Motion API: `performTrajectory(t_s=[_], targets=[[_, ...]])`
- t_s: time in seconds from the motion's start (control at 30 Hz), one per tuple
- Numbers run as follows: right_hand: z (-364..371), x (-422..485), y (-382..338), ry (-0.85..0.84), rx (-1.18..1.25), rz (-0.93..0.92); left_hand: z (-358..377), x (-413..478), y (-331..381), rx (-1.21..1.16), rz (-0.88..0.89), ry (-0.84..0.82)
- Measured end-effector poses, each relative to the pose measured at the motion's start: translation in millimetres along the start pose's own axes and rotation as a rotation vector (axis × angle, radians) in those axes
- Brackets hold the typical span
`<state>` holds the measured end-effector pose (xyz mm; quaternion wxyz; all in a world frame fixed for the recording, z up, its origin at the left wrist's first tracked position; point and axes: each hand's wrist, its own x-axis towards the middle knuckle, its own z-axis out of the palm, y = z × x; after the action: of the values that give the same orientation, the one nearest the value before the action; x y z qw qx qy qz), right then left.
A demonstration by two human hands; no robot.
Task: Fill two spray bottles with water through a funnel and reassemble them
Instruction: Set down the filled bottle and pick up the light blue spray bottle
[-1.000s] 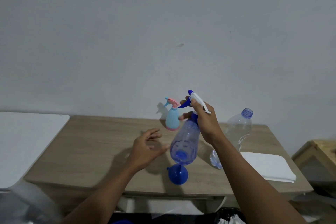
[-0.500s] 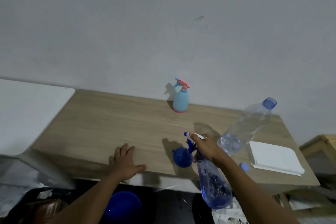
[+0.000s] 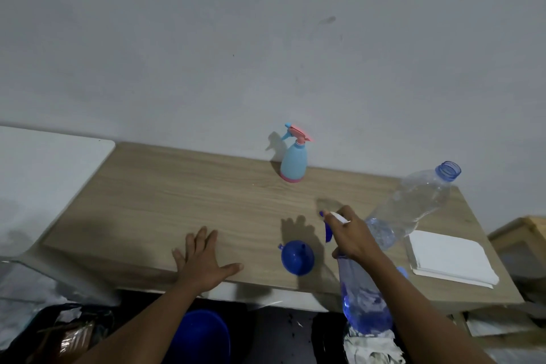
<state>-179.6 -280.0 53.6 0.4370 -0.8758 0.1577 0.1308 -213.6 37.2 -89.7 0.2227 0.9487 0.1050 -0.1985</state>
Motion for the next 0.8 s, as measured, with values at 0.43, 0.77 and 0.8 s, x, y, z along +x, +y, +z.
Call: performTrajectory(t_s=[0.43, 0.77, 0.8], targets=[[52, 105, -130, 0.206, 0.128, -0.538, -7, 29, 4, 0.073, 0.010, -0.199], [113, 186, -182, 0.143, 0.054, -0.510, -14, 56, 10, 0.102, -0.027, -0.170], [116, 191, -186, 0.148, 0.043, -0.517, -14, 56, 11, 0.106, -0.032, -0.163]])
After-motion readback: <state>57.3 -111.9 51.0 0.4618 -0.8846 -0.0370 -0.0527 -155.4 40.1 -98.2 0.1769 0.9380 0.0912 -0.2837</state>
